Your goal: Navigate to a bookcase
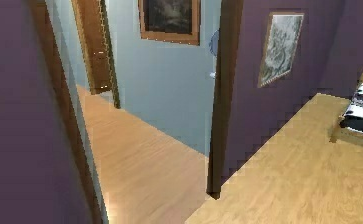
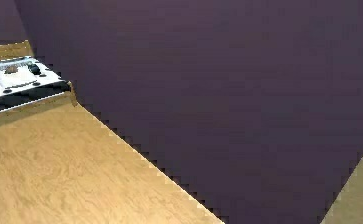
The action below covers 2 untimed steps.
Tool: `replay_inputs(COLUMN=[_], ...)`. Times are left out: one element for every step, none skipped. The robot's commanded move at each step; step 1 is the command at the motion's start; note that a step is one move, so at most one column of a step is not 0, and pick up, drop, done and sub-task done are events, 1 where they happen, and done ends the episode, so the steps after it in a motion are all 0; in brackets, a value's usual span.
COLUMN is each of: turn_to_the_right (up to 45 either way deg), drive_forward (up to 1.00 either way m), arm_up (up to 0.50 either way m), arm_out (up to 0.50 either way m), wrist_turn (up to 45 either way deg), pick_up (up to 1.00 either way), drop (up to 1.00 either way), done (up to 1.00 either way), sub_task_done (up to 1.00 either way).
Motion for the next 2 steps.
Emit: replay_inputs(turn_to_the_right=[0.0,6.0], drive_forward=[0.45,0.00], arm_up=[0.00,0.00], arm_out=[0.00,0.00], wrist_turn=[0.0,0.0], pick_up=[0.00,0.00], drop=[0.00,0.00], done=[0.00,0.00], sub_task_done=[0.00,0.00])
